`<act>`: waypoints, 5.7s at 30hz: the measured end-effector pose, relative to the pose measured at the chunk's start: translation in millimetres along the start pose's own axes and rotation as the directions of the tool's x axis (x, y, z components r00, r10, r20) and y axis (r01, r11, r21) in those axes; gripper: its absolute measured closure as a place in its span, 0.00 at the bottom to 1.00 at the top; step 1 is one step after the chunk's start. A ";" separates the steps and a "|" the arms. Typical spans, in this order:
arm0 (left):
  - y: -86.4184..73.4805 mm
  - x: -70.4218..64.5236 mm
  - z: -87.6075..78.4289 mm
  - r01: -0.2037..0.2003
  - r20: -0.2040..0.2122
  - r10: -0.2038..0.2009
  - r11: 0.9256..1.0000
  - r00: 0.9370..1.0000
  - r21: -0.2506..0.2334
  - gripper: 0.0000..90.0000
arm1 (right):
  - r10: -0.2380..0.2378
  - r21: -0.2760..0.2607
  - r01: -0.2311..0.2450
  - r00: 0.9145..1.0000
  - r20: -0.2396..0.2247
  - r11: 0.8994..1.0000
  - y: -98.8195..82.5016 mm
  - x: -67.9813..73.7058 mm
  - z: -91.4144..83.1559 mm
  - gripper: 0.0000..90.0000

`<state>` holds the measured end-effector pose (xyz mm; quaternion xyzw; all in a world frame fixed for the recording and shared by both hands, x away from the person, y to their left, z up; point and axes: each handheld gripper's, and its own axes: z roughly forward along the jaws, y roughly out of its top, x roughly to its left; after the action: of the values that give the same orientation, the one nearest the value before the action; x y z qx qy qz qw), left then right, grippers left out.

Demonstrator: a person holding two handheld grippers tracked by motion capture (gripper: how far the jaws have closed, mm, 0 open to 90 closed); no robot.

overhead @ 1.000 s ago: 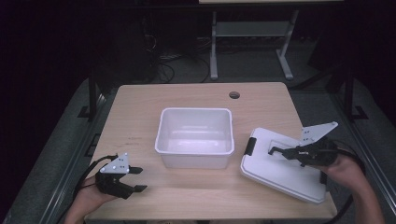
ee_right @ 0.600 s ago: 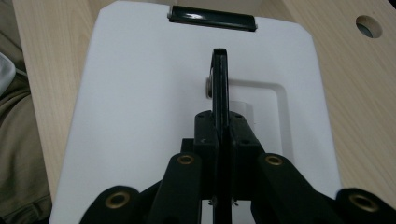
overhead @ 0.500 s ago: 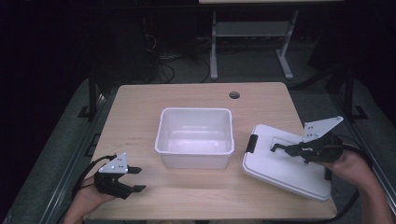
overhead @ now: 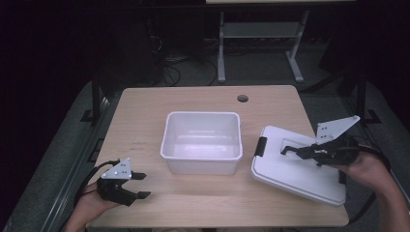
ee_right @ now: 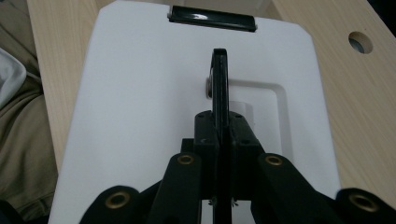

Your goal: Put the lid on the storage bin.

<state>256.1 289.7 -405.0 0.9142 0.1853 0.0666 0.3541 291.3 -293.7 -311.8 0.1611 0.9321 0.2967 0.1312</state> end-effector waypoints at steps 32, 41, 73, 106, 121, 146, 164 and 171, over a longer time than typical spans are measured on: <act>-2.0 3.2 -2.3 0.010 0.004 -0.010 1.000 1.000 -0.010 0.39 | -0.092 -0.018 0.091 0.995 -0.030 0.996 61.0 -7.2 -8.9 0.93; -1.4 3.8 -1.3 0.008 0.009 -0.008 1.000 1.000 -0.010 0.39 | -0.124 -0.033 0.123 0.992 -0.035 0.992 80.4 -7.9 -2.6 0.93; -5.8 5.3 -4.7 0.018 0.013 -0.018 0.999 1.000 -0.030 0.39 | -0.235 -0.068 0.229 0.968 -0.086 0.971 159.8 -7.0 38.4 0.93; -5.3 6.6 -5.9 0.023 0.009 -0.022 0.999 1.000 -0.036 0.38 | -0.282 -0.098 0.270 0.950 -0.134 0.958 209.5 -5.0 81.0 0.93; -3.1 8.0 -3.6 0.013 0.021 -0.012 0.999 1.000 -0.038 0.37 | -0.292 -0.108 0.279 0.947 -0.132 0.954 228.1 -7.3 96.5 0.93; -5.9 11.0 -8.6 0.023 0.017 -0.022 0.998 1.000 -0.054 0.38 | -0.287 -0.096 0.274 0.942 -0.177 0.957 245.4 -10.5 143.3 0.93; -7.0 10.9 -9.5 0.024 0.022 -0.023 0.998 0.999 -0.054 0.37 | -0.276 -0.068 0.268 0.942 -0.189 0.961 238.6 -10.0 161.0 0.93; -7.3 10.6 -9.2 0.024 0.026 -0.022 0.998 0.999 -0.059 0.38 | -0.257 -0.071 0.248 0.946 -0.199 0.966 236.3 -11.5 162.0 0.93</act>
<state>261.4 304.5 -403.2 0.9020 0.1893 0.0562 0.3840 409.6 -32.8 -297.3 0.0057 0.9466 0.3136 0.0744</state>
